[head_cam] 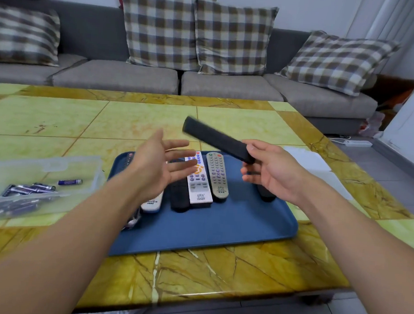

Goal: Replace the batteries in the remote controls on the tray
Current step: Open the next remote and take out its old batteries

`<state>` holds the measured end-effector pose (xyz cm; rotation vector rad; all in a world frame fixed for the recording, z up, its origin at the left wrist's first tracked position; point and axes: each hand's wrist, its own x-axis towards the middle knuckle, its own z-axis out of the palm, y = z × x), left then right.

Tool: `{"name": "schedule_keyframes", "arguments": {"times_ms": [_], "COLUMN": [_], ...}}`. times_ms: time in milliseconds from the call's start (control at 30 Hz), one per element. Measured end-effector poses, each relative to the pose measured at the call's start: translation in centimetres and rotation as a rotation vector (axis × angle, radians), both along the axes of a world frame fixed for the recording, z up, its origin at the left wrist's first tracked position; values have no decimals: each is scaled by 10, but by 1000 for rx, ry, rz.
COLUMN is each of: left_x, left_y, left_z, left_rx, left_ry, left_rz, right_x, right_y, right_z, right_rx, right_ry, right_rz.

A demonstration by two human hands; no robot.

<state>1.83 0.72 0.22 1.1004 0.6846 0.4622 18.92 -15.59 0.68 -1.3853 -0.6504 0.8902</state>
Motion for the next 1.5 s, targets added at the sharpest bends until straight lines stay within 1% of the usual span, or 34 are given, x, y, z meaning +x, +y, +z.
{"name": "schedule_keyframes", "arguments": {"times_ms": [33, 67, 100, 133, 167, 233, 267, 333, 400, 467, 567, 733, 833, 900, 1000, 1067, 1133, 1167, 1200, 1267, 1300, 1333, 1400, 1433, 1467, 1500], "left_x": [-6, -13, -18, -20, -20, -18, -16, -13, -11, -10, -11, -6, -3, -2, -2, -4, -7, -10, -13, -19, -21, -23, -24, -24, -24, -23], "left_y": [5, 6, 1, -4, -13, -29, -35, -43, -47, -47, -43, -35, -32, -33, -34, -27, -16, -10, -5, 0, 1, 0, -2, -4, -5, -6], "left_z": [6, 9, 11, 10, 10, 8, 6, 1, 1, 1, 0, -2, -3, -4, -10, -11, -9, -6, -3, 0, -1, -1, -4, -6, -7, -9], "left_rx": [-169, -220, -187, -104, 2, 170, 216, 225, 194, 213, 252, 254, 290, 304, 266, 238, 259, 271, 272, 256, 257, 264, 278, 291, 309, 327], "left_ry": [-50, -37, 15, 82, 142, 194, 195, 168, 131, 125, 157, 177, 208, 231, 261, 239, 228, 225, 220, 218, 229, 240, 223, 205, 194, 190], "left_rz": [-101, -242, -365, -446, -493, -512, -502, -428, -307, -221, -179, -144, -139, -137, -118, -38, 66, 107, 128, 107, 76, 42, -20, -46, -69, -85], "right_x": [-1, -4, -6, -10, -14, -23, -27, -35, -42, -47, -52, -56, -55, -54, -53, -51, -41, -37, -33, -28, -29, -29, -29, -30, -32, -35], "right_y": [3, 7, 11, 15, 20, 29, 34, 42, 47, 49, 54, 59, 60, 61, 65, 69, 73, 73, 72, 69, 68, 66, 66, 66, 66, 65], "right_z": [-1, -4, -7, -9, -12, -13, -13, -12, -12, -14, -16, -15, -18, -17, -14, -13, -16, -18, -22, -30, -33, -36, -39, -36, -32, -27], "right_rx": [13, 21, 23, 22, 25, 60, 85, 125, 136, 131, 112, 108, 64, 59, 86, 124, 128, 81, 9, -116, -159, -201, -284, -279, -226, -140], "right_ry": [-21, -49, -85, -127, -165, -210, -222, -245, -264, -265, -276, -316, -336, -299, -254, -100, 105, 151, 150, 79, 2, -140, -603, -806, -919, -949], "right_rz": [4, 4, -2, -12, -26, -69, -100, -152, -148, -116, -127, -200, -232, -217, -196, -243, -361, -410, -425, -342, -279, -234, -216, -231, -265, -301]}}
